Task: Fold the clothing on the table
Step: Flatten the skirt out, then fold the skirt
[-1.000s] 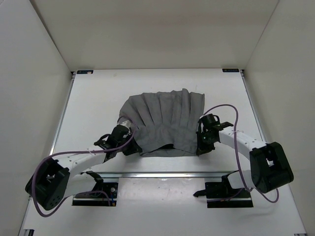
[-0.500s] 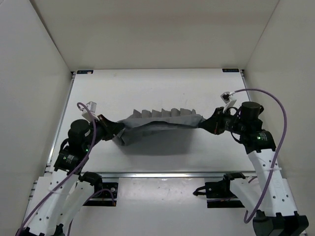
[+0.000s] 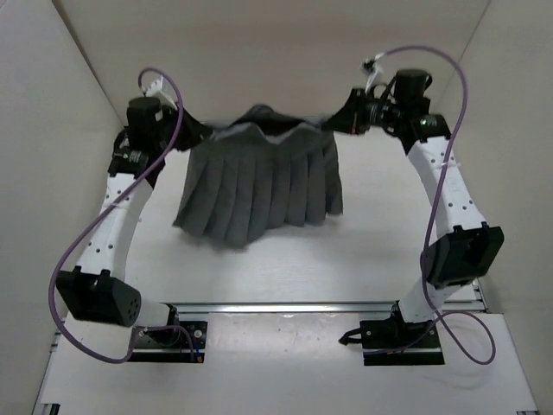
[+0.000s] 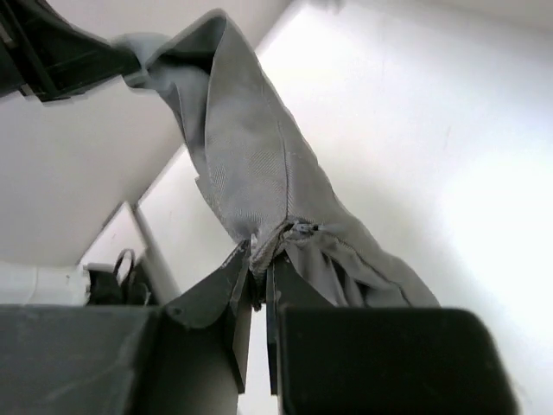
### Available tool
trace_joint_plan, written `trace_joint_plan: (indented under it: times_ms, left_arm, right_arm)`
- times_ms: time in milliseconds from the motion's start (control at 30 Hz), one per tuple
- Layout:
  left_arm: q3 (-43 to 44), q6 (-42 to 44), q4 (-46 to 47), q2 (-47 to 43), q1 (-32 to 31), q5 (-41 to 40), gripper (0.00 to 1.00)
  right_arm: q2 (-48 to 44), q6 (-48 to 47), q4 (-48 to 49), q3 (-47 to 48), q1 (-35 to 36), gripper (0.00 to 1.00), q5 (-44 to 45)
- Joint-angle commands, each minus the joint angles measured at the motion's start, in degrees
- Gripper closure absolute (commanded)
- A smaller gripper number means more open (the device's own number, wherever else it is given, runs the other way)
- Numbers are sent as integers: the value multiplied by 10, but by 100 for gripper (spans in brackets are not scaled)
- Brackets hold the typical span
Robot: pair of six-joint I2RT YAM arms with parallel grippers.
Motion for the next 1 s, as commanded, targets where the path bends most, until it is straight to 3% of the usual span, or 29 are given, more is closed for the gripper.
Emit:
trace_joint_plan:
  times_ms: [0, 67, 133, 300, 500, 633, 767, 967]
  left_arm:
    - [157, 49, -10, 1, 19, 12, 100]
    - [208, 65, -32, 14, 21, 0, 100]
    - [182, 68, -20, 3, 19, -6, 100]
    - [-90, 27, 77, -54, 8, 23, 100]
    - [-439, -55, 250, -89, -11, 72, 100]
    - [-620, -135, 344, -120, -25, 95, 100]
    - [-629, -86, 217, -179, -90, 33, 100]
    - [-661, -91, 77, -334, -80, 29, 100]
  right_arm:
    - [32, -24, -49, 240, -16, 100, -14]
    - [28, -4, -22, 232, -49, 100, -35]
    - [8, 23, 27, 156, -65, 100, -62]
    - [-31, 77, 164, -74, -94, 100, -133]
    - [-66, 48, 195, -375, -52, 100, -39]
    - [-156, 105, 267, -580, -27, 100, 10]
    - [-245, 86, 154, -673, 11, 100, 91]
    - [-410, 109, 52, -755, -12, 100, 73]
